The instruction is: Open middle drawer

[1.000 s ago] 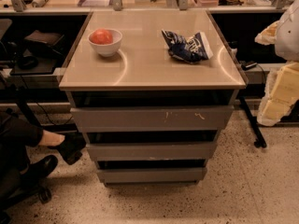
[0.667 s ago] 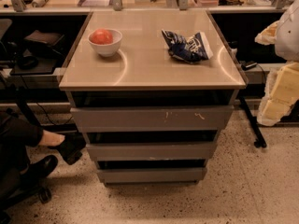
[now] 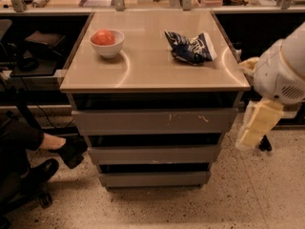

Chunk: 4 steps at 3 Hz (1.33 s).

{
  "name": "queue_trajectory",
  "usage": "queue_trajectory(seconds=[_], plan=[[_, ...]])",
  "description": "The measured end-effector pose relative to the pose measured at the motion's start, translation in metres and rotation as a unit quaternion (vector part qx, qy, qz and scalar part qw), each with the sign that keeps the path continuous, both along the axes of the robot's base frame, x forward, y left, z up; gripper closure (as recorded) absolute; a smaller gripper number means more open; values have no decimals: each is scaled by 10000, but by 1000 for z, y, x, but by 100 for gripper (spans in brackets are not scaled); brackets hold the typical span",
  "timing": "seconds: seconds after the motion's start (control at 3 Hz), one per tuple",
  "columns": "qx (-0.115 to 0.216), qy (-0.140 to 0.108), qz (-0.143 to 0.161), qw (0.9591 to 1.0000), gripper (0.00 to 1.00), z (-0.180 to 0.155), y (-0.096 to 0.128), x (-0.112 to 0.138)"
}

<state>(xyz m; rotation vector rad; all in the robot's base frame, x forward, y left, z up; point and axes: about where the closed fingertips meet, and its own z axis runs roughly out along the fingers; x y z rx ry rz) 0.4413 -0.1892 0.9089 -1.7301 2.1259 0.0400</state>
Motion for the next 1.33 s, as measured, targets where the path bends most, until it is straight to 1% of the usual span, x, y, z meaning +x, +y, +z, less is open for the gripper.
queue_trajectory(seconds=[0.33, 0.67, 1.0, 1.33], plan=[[648, 247, 340, 9970, 0, -84, 38, -1], [1387, 740, 669, 9853, 0, -186, 101, -1], [1788, 1182, 754, 9739, 0, -275, 163, -4], [1911, 992, 564, 9749, 0, -288, 166, 12]])
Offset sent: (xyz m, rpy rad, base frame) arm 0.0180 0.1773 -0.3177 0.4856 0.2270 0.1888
